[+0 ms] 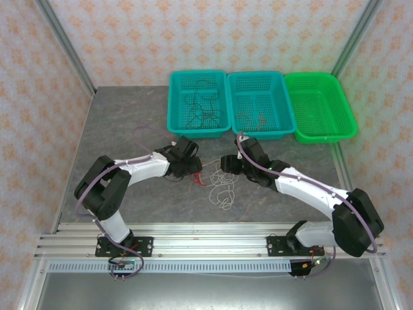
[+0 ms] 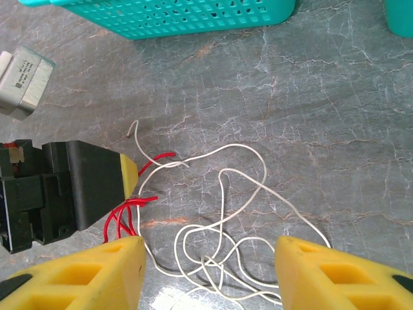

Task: Untangle the cables

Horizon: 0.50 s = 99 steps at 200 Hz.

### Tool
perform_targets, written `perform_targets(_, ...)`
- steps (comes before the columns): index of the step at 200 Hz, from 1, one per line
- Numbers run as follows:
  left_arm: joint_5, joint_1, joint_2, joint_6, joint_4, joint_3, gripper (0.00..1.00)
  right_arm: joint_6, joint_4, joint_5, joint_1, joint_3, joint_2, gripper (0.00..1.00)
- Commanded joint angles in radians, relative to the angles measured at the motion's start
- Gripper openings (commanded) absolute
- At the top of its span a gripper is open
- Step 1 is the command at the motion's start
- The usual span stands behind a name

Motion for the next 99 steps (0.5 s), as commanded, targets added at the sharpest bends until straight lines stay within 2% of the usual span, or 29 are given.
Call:
perform_targets(1, -0.007, 0.006, 0.017, -0.022, 0.01, 0.015, 0.5, 0.012, 0.029, -0.018, 0.0, 0.002, 0.023, 0.55)
perform_targets(31, -0.023, 0.006, 0.015, -0.019, 0.0, 0.009, 0.32, -0.01, 0.017, -0.057, 0.033, 0.054, 0.088, 0.56)
perform_targets(77, -0.033, 0.006, 0.007, -0.006, -0.013, 0.015, 0.04, -0.05, 0.033, -0.045, 0.123, 0.173, 0.254, 0.58)
perform_targets(86, -0.037, 0.005, 0.003, -0.003, -0.016, 0.013, 0.0, -0.023, 0.062, -0.051, 0.125, 0.18, 0.29, 0.57)
perform_targets(99, -0.041, 0.005, -0.005, 0.0, -0.018, 0.011, 0.0, 0.029, 0.104, -0.042, 0.125, 0.18, 0.345, 0.56)
